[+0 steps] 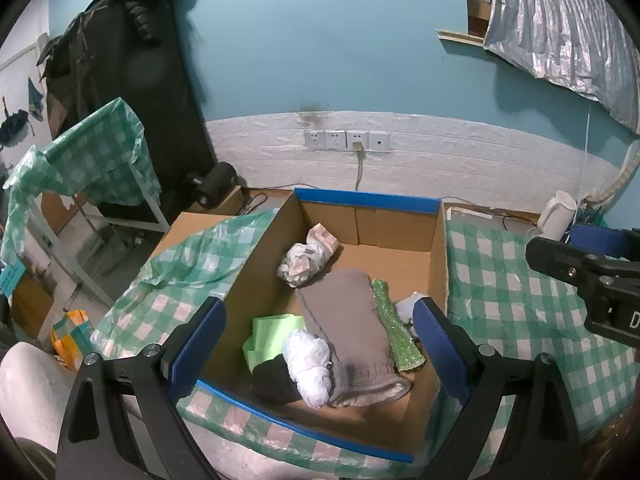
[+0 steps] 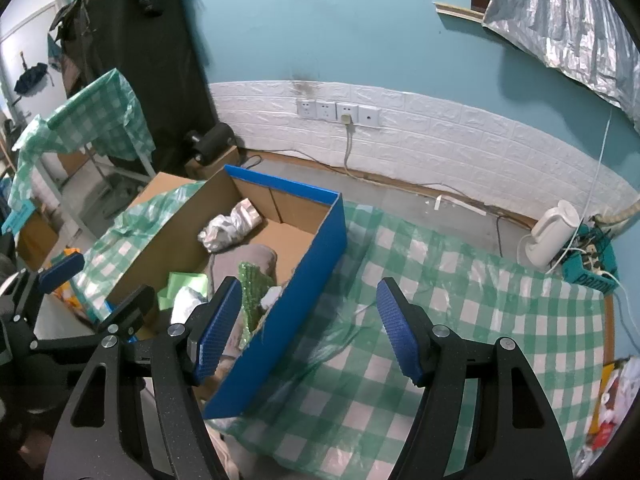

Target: Organize soft objects

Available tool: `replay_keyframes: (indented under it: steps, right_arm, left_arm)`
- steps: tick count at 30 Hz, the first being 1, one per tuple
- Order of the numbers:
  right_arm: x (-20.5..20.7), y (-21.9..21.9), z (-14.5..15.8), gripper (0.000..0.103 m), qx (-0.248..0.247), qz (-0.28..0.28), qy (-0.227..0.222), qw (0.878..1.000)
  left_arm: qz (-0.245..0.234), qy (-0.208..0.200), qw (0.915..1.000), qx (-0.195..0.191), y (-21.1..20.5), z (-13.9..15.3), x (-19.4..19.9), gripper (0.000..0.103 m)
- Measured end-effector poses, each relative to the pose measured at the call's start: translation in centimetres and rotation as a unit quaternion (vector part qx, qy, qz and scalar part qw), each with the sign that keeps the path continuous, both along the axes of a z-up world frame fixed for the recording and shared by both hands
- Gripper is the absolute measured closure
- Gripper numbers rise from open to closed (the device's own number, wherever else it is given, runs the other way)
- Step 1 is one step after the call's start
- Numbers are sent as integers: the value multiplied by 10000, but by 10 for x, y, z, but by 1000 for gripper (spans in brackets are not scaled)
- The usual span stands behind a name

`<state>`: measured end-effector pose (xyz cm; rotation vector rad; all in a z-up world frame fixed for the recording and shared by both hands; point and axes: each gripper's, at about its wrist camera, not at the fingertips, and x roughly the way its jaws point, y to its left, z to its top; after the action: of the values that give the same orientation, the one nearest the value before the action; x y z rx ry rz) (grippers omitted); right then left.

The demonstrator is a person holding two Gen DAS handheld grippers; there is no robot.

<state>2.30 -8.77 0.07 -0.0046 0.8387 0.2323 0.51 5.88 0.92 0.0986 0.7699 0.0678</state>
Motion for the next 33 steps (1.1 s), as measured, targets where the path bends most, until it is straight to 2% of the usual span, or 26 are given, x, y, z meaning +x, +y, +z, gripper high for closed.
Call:
replay_keyframes:
  steps: [33]
  right_arm:
    - [4, 5, -2, 34, -77, 86, 57, 9999]
  left_arm:
    - [65, 89, 9999, -1, 5, -3, 1, 8]
